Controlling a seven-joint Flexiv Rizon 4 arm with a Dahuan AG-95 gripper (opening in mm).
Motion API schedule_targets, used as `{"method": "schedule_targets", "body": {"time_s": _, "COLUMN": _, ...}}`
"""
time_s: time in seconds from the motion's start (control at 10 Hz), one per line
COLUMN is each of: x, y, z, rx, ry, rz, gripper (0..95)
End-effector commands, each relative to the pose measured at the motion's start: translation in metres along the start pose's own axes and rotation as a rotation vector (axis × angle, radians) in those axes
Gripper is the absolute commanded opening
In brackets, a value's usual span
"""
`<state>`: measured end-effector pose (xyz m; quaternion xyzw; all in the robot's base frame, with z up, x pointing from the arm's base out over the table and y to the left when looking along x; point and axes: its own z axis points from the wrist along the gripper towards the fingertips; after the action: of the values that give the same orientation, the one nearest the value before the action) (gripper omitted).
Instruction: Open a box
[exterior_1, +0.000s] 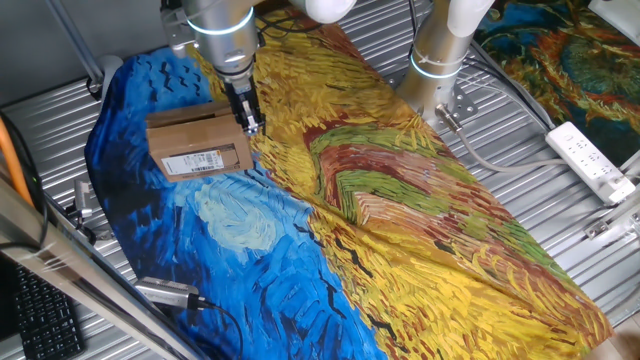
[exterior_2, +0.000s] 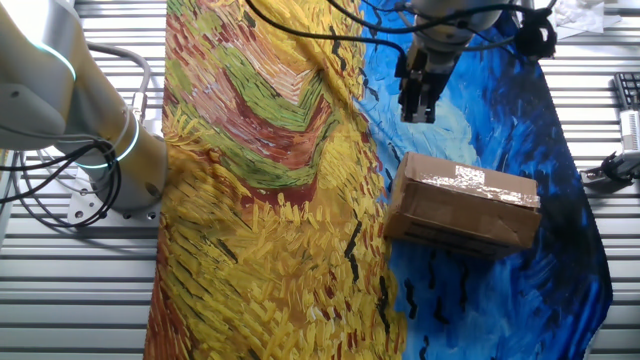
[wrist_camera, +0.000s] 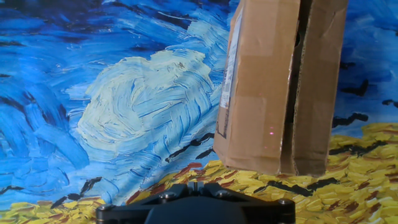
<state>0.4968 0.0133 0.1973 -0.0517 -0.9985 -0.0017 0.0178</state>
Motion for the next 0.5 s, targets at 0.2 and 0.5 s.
{"method": "schedule_targets", "body": {"time_s": 0.2, "x": -0.005, "y": -0.006, "z": 0.004, "rx": 0.000, "ry": -0.008, "rz": -0.023, "gripper": 0.0}}
{"method": "schedule_targets", "body": {"time_s": 0.5, "x": -0.024, "y": -0.021, "z": 0.015, "rx": 0.002, "ry": -0.017, "rz": -0.069, "gripper": 0.0}}
